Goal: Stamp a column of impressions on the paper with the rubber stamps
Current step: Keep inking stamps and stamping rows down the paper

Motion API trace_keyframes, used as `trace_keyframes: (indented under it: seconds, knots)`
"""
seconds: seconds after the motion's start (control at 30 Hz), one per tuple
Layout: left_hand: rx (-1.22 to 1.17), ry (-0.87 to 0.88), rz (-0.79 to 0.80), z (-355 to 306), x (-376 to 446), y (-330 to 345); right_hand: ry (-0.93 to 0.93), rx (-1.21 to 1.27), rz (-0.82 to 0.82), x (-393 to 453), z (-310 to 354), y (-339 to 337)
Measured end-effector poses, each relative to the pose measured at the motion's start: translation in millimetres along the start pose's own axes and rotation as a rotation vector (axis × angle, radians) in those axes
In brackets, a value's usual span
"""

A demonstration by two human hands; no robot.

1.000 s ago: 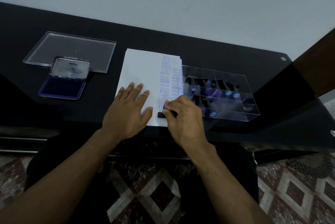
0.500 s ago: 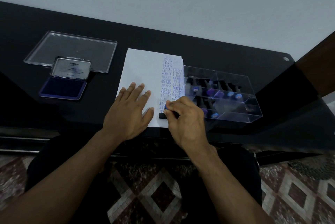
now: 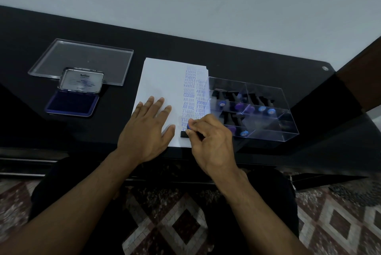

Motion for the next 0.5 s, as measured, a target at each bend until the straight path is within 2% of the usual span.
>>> trace_keyframes:
  seconds: [0.5]
  knots:
    - [-0.013, -0.004, 0.007, -0.3, 0.1, -0.8, 0.007, -0.001, -0.025, 1.1, -2.3, -2.6]
Point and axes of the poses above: each hand's wrist, its own x-axis towards the middle knuckle, its own y-axis out of the palm, z = x × y, the point moved 4 cm from there along x, towards the middle knuckle, and after that the axes turned 12 degrees about -y, right-handed, at the moved point
